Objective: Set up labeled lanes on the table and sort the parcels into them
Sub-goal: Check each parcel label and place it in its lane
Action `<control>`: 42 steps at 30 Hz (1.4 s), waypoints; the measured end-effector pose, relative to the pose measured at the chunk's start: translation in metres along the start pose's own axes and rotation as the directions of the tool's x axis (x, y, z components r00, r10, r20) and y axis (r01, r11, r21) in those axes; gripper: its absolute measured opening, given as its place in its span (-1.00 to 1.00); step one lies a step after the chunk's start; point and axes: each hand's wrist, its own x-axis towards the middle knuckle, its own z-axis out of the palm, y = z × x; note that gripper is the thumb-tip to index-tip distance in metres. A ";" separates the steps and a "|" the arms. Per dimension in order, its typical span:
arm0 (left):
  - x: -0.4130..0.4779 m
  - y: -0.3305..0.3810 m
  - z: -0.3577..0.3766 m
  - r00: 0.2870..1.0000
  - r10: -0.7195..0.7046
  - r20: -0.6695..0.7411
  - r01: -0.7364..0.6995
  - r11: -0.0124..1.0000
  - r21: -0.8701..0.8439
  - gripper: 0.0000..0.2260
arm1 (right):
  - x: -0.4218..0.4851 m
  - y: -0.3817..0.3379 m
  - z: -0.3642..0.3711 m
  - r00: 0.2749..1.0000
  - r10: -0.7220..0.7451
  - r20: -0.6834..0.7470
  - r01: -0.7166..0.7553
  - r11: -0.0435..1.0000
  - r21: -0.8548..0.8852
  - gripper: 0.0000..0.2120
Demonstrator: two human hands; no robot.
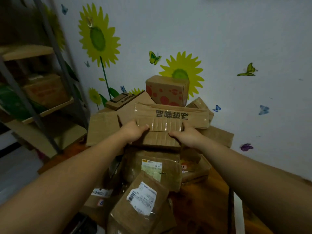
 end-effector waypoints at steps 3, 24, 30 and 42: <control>0.006 0.000 -0.004 0.998 -0.060 -0.005 0.059 0.994 -0.091 -0.56 | -0.005 -0.003 -0.002 1.000 -0.019 -0.005 0.019 1.000 -0.003 -0.36; -0.111 -0.035 -0.023 0.960 0.270 0.076 -0.167 0.769 -0.617 -0.64 | -0.166 -0.009 0.025 0.884 -0.066 -0.463 0.218 0.934 0.283 -0.48; -0.134 -0.037 -0.011 0.908 0.394 0.146 -0.209 0.725 -0.657 -0.60 | -0.209 0.009 0.021 0.850 -0.078 -0.521 0.235 0.941 0.243 -0.09; -0.186 0.051 0.064 0.840 0.541 0.048 -0.380 0.649 -0.659 -0.64 | -0.283 0.073 -0.065 0.733 -0.051 -0.678 0.280 0.931 0.233 -0.71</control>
